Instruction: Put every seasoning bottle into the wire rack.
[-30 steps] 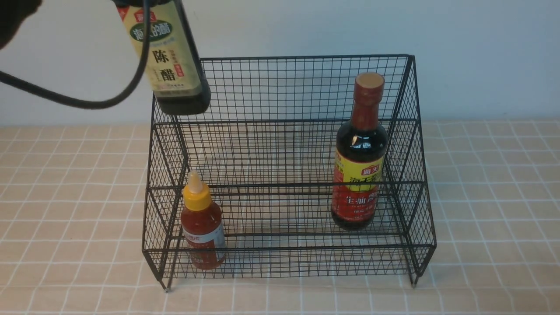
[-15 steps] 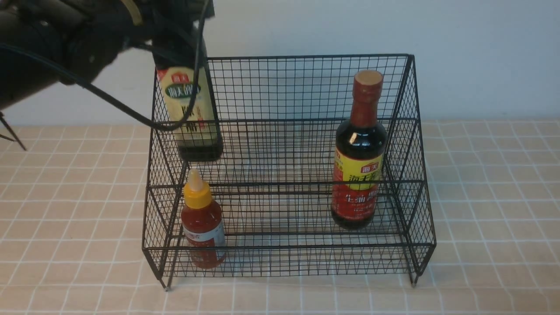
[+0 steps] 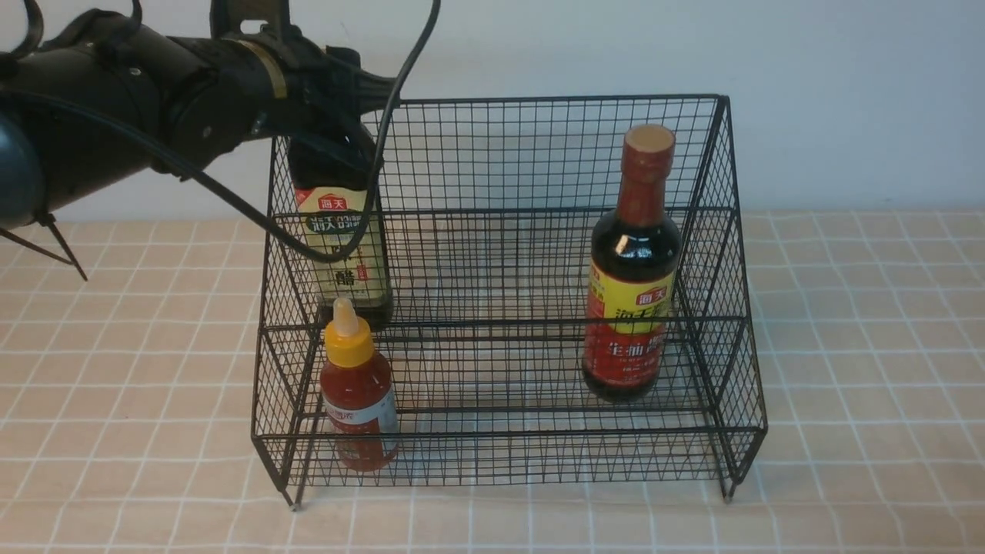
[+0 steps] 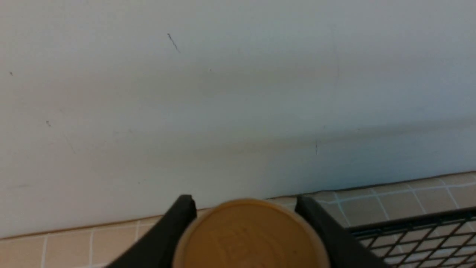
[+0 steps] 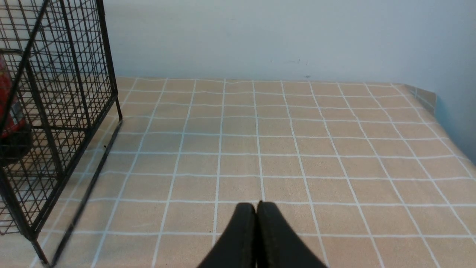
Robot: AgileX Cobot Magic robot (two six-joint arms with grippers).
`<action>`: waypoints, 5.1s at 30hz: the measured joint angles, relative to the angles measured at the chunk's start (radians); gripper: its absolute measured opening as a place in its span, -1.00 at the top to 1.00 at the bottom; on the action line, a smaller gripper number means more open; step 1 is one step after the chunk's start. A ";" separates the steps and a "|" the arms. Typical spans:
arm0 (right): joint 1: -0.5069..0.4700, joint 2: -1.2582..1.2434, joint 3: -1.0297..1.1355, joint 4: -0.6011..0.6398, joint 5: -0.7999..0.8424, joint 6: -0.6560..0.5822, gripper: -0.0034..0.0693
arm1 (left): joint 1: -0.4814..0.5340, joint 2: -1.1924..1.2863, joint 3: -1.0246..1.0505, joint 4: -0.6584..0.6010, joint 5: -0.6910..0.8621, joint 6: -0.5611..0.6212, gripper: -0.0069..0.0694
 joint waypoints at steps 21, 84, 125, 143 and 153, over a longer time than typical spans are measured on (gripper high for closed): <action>0.000 0.000 0.000 0.000 0.000 0.000 0.95 | -0.045 -0.078 -0.007 0.033 0.038 0.002 -0.41; -0.001 0.000 0.000 0.000 0.000 0.000 0.95 | 0.087 -1.419 0.815 -0.410 0.270 0.541 0.84; -0.001 0.000 0.000 0.000 0.000 -0.001 0.95 | 0.243 -1.702 1.379 -0.408 0.168 0.541 0.84; -0.001 0.000 0.000 0.000 0.000 -0.001 0.95 | 0.243 -1.702 1.379 -0.408 0.169 0.541 0.84; -0.001 0.000 0.000 0.000 0.000 -0.001 0.95 | 0.243 -1.702 1.379 -0.408 0.169 0.541 0.84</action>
